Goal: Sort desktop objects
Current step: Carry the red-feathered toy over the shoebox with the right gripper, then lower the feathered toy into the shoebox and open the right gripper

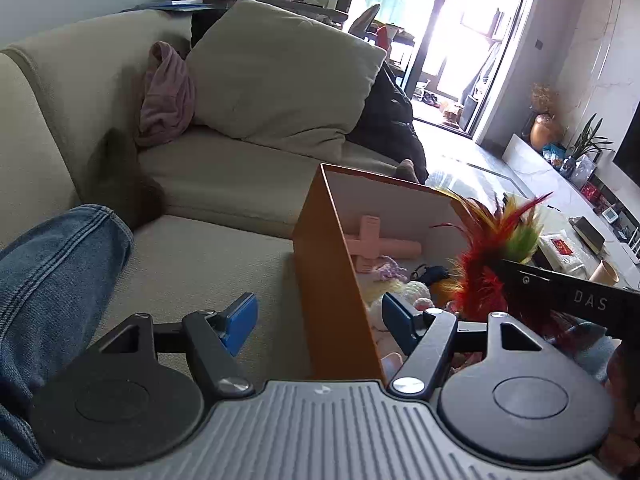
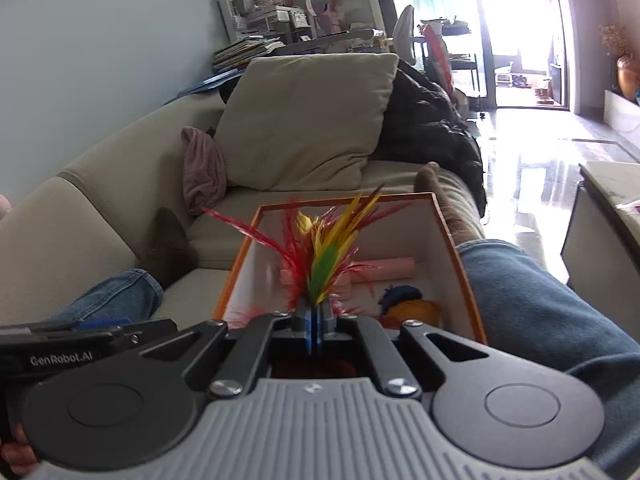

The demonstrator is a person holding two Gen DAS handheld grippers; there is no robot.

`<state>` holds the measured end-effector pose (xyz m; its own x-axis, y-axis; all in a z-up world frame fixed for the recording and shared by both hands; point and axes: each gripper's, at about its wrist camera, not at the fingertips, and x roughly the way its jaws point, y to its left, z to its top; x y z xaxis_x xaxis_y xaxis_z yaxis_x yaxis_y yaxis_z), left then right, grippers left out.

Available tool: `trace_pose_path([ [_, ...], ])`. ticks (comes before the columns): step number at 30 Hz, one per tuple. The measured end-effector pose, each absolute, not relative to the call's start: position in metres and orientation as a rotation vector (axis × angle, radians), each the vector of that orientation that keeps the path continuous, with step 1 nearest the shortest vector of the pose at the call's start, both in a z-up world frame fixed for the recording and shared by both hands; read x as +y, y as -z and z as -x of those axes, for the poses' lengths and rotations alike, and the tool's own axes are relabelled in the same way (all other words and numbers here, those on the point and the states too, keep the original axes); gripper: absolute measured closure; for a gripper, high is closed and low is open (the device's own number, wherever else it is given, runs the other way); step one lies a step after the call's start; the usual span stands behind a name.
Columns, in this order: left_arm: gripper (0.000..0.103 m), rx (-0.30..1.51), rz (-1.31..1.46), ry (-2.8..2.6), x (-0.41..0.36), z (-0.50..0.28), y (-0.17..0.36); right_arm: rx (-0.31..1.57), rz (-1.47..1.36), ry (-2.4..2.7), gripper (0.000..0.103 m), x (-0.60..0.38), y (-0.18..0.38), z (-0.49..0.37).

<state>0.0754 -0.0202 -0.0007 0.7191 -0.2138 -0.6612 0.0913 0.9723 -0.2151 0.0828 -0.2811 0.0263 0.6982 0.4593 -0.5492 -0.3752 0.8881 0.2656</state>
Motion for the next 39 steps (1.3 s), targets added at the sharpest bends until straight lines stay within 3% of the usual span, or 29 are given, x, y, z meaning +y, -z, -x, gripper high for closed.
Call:
trace_pose_path([
  [12, 0.022, 0.791, 0.184, 0.127, -0.008, -0.085, 0.01, 0.736, -0.146, -0.58, 0.1, -0.228, 0.001, -0.13],
  [16, 0.022, 0.8, 0.186, 0.128, -0.008, -0.087, 0.012, 0.747, -0.158, -0.583, 0.091, -0.226, 0.003, -0.136],
  [27, 0.022, 0.775, 0.147, 0.183, -0.023, -0.087, 0.003, 0.71, -0.143, -0.52, 0.088, -0.25, -0.012, -0.119],
  [31, 0.022, 0.747, 0.095, 0.208, -0.039, -0.086, -0.003, 0.662, -0.115, -0.467, 0.067, -0.266, -0.02, -0.102],
  [39, 0.019, 0.706, 0.033, 0.26, -0.067, -0.074, -0.012, 0.568, -0.036, -0.346, 0.057, -0.297, -0.032, -0.062],
])
